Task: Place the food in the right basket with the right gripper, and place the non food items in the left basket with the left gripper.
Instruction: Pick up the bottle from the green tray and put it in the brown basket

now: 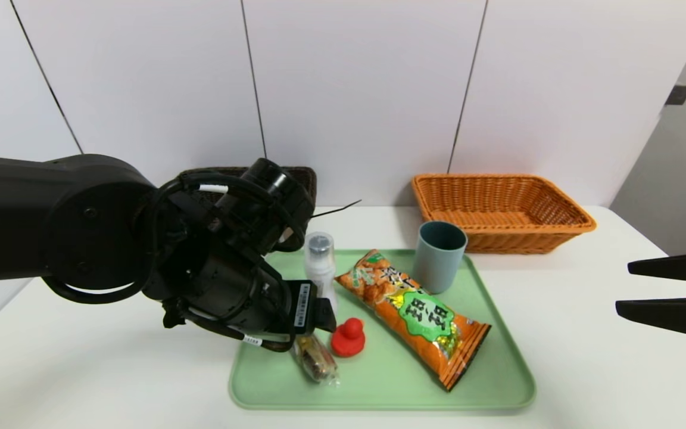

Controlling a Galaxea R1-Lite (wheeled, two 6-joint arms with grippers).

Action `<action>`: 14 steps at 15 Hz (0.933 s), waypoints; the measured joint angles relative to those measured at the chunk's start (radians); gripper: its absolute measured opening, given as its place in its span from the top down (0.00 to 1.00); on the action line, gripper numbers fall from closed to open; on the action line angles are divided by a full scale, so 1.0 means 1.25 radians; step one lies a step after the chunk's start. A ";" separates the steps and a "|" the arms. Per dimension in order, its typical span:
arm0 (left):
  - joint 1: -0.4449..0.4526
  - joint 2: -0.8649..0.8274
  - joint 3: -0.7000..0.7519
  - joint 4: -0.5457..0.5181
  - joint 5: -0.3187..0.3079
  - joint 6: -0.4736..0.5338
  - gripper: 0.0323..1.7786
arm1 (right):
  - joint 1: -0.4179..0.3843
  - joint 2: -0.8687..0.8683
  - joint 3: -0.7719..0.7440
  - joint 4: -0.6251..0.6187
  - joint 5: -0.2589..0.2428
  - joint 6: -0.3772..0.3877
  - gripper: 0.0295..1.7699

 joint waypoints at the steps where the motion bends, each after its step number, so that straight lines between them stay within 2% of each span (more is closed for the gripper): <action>1: 0.001 -0.001 -0.004 0.000 0.001 0.002 0.05 | 0.000 0.000 0.000 0.000 0.000 0.000 0.03; 3: 0.001 -0.003 -0.008 -0.003 0.004 0.007 0.05 | 0.000 0.000 0.000 0.000 -0.001 0.000 0.03; 7: 0.001 -0.005 -0.019 -0.023 0.059 0.073 0.05 | -0.001 0.001 0.002 0.000 0.003 0.000 0.03; 10: 0.001 -0.006 -0.017 -0.099 0.060 0.139 0.05 | 0.001 0.002 0.002 0.000 0.006 0.000 0.03; 14: -0.002 0.004 -0.009 -0.159 0.057 0.189 0.05 | 0.002 0.002 0.002 0.000 0.005 0.000 0.03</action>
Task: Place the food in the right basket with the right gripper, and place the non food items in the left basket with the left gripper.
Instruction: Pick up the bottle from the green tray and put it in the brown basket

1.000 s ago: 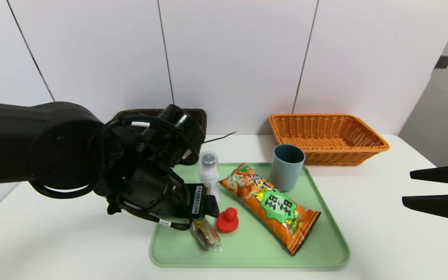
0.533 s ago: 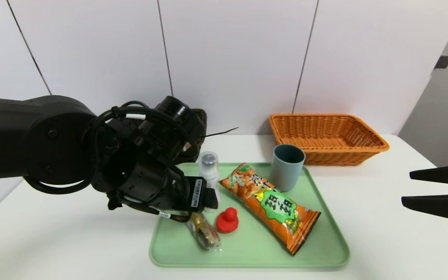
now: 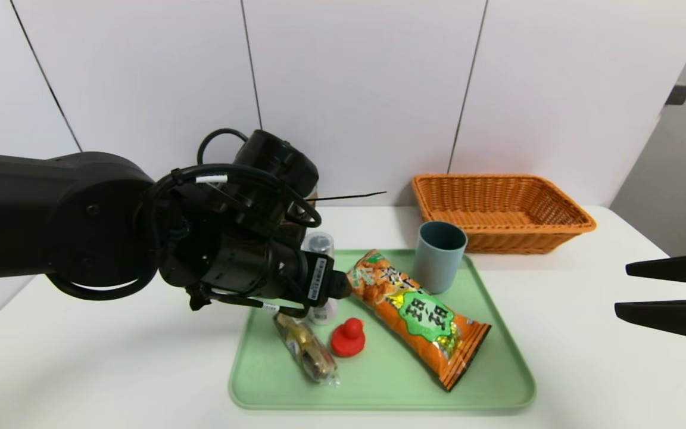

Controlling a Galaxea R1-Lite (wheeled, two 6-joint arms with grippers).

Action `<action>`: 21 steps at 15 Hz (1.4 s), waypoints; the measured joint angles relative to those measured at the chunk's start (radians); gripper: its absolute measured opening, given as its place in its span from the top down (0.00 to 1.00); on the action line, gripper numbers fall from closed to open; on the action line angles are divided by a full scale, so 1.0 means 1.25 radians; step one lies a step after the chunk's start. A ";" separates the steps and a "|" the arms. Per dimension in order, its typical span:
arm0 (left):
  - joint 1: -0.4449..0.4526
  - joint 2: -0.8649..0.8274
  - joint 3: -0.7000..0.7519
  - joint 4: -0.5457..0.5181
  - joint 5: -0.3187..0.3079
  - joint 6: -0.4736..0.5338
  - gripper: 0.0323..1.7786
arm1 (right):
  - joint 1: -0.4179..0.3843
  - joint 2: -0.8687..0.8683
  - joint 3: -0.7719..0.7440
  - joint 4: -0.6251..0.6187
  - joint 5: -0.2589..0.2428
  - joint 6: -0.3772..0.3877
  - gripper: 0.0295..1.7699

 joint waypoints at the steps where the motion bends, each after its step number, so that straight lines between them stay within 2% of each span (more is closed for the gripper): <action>1: 0.000 0.007 0.003 -0.019 0.000 0.008 0.05 | 0.000 0.000 0.000 0.000 0.000 0.000 0.03; 8: -0.003 0.037 0.070 -0.165 0.001 0.043 0.05 | 0.000 -0.003 0.000 0.001 -0.005 -0.001 0.03; 11: -0.004 0.037 0.079 -0.172 0.005 0.045 0.05 | 0.000 -0.004 0.000 0.001 -0.002 -0.001 0.03; 15: -0.005 0.023 0.097 -0.221 0.007 0.048 0.05 | 0.000 -0.004 0.002 0.002 0.000 0.000 0.03; 18: -0.019 0.005 0.148 -0.302 0.010 0.050 0.05 | 0.001 -0.006 0.002 0.007 0.001 0.000 0.03; 21: -0.029 -0.013 0.234 -0.423 0.011 0.095 0.05 | 0.002 -0.012 0.007 0.007 -0.001 0.001 0.03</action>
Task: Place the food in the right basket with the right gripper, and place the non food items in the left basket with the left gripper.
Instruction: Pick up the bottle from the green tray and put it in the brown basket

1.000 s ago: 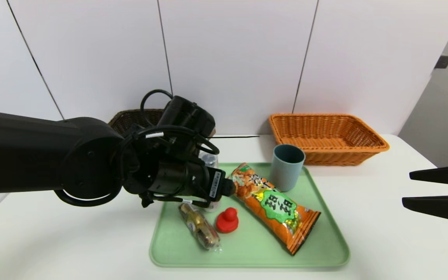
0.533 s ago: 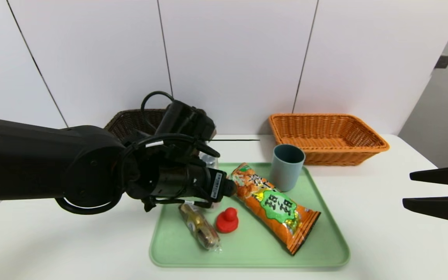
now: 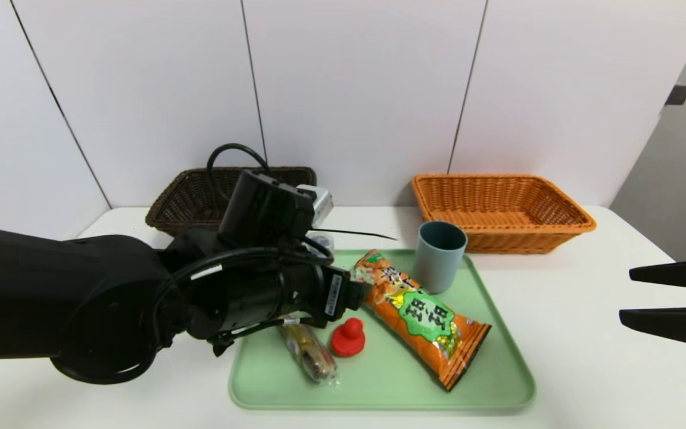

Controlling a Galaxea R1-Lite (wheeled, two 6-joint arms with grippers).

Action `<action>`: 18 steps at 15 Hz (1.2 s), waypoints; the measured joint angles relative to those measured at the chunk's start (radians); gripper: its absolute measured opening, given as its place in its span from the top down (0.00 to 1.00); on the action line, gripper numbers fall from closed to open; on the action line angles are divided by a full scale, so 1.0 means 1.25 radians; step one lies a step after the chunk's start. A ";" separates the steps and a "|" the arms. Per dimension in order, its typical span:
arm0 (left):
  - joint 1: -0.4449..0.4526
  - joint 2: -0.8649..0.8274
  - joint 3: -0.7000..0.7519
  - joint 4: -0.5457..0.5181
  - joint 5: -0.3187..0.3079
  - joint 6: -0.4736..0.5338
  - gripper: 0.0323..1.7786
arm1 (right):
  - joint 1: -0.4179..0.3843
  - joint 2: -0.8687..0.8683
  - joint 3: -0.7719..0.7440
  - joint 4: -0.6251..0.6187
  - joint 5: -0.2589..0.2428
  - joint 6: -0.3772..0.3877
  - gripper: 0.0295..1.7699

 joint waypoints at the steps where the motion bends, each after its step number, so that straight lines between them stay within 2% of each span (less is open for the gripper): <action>1: 0.000 -0.004 0.027 -0.038 0.001 0.019 0.05 | 0.000 -0.002 0.001 0.001 -0.001 0.000 0.03; 5: 0.000 -0.010 0.131 -0.201 0.007 0.099 0.05 | 0.000 -0.006 0.001 0.003 -0.004 -0.001 0.03; 7: 0.000 -0.002 0.146 -0.258 0.032 0.115 0.05 | 0.001 -0.008 0.001 0.002 -0.005 -0.001 0.03; 10: 0.001 0.021 0.151 -0.311 0.058 0.123 0.05 | 0.003 -0.011 0.001 0.002 -0.005 -0.001 0.03; 16: 0.003 0.053 0.146 -0.344 0.059 0.122 0.05 | 0.003 -0.023 0.006 0.002 -0.006 -0.001 0.03; 18: 0.005 0.060 0.145 -0.350 0.060 0.122 0.23 | 0.002 -0.027 0.012 0.002 -0.007 -0.002 0.03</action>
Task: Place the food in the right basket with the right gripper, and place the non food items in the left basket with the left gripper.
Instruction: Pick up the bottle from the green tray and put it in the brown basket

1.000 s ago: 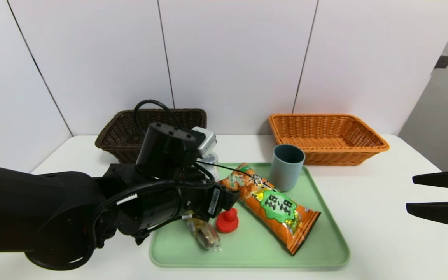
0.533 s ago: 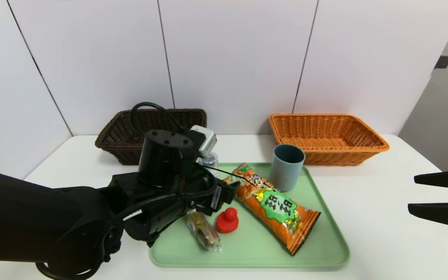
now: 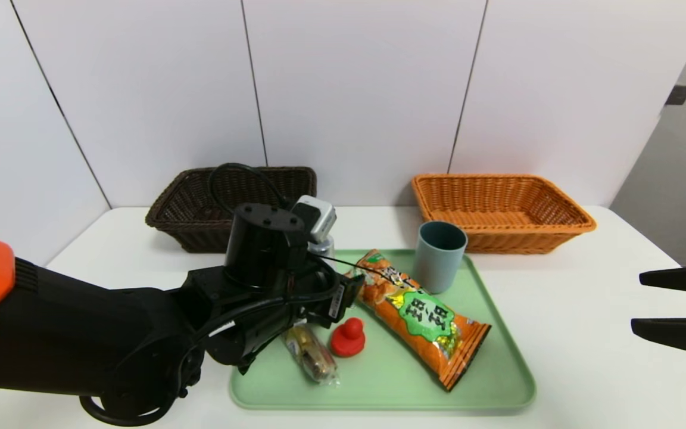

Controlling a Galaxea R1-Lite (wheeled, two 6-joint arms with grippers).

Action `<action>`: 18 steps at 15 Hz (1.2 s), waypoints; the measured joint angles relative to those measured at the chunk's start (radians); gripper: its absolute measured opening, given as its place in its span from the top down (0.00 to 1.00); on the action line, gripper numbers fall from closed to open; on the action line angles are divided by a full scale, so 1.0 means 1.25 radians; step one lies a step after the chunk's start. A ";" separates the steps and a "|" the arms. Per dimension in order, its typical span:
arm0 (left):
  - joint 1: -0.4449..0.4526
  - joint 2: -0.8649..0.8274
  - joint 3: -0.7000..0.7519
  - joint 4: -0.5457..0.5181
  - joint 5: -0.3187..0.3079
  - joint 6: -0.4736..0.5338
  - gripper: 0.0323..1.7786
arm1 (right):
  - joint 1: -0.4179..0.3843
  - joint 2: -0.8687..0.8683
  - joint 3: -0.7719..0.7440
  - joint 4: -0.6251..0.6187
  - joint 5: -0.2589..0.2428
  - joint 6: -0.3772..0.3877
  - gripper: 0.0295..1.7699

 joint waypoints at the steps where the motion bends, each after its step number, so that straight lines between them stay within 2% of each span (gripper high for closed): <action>1: 0.000 0.003 -0.001 -0.001 0.003 -0.002 0.32 | 0.000 -0.002 0.003 0.000 -0.001 0.000 0.03; 6: 0.001 0.013 0.000 -0.005 0.025 -0.003 0.64 | 0.000 -0.009 0.010 0.000 0.000 0.000 0.03; 14: 0.001 -0.046 -0.009 0.003 0.028 0.003 0.64 | -0.001 -0.011 0.017 -0.002 0.001 0.001 0.03; 18: 0.034 -0.112 -0.090 0.075 0.053 0.042 0.64 | -0.002 -0.013 0.017 -0.004 0.002 0.001 0.03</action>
